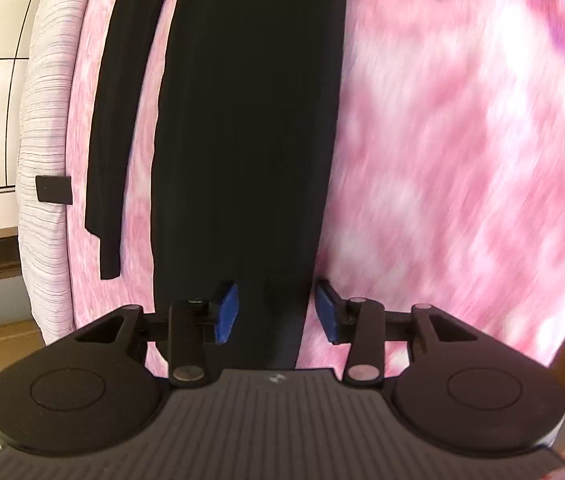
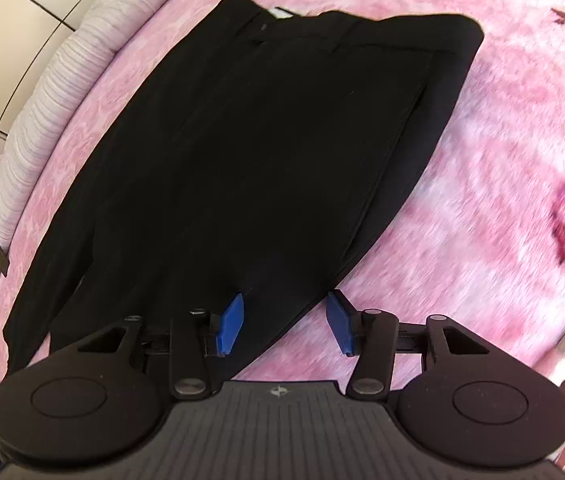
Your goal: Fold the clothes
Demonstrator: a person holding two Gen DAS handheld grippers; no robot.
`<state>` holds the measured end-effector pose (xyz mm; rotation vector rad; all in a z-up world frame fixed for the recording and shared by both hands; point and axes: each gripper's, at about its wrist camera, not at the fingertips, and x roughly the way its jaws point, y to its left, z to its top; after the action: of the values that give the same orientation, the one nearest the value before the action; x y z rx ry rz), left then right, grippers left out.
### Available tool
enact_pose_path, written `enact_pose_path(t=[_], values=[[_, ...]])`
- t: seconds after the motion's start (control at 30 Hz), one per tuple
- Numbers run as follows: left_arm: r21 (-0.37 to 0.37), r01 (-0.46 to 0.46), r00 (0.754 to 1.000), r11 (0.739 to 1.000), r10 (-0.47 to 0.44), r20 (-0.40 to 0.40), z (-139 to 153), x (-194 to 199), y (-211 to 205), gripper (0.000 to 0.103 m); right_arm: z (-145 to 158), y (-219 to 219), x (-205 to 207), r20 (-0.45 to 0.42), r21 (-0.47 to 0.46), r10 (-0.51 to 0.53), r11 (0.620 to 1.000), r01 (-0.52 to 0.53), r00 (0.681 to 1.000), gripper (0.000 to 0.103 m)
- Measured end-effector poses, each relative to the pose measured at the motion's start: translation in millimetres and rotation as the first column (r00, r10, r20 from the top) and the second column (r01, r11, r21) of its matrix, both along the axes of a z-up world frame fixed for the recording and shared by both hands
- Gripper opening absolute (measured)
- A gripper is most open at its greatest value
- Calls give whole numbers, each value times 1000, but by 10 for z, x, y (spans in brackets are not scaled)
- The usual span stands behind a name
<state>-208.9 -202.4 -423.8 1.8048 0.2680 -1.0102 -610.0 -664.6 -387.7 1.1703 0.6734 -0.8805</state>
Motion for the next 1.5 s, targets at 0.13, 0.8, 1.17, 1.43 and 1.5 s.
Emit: enact_pose_path(t=[0.13,0.8,1.17,1.43,1.5], values=[[19,14,1000,1000,-14,-9,-7,172,82,16,21,81,65,18,4,-48,999,47,999,51],[43,22,975,999,-12,-221,293,371,82,1,-399,-29,-380,288,140,-525,850,507,801,36],[71,2,967,997,16,-256,506,127,284,0,-89,-99,-557,199,73,-390,921,383,899,5],[125,-28,961,992,61,-271,314,58,285,0,-162,-159,-410,80,67,-338,940,333,938,19],[129,-41,958,991,75,-276,363,46,285,0,-106,-138,-419,68,68,-335,941,330,940,25]])
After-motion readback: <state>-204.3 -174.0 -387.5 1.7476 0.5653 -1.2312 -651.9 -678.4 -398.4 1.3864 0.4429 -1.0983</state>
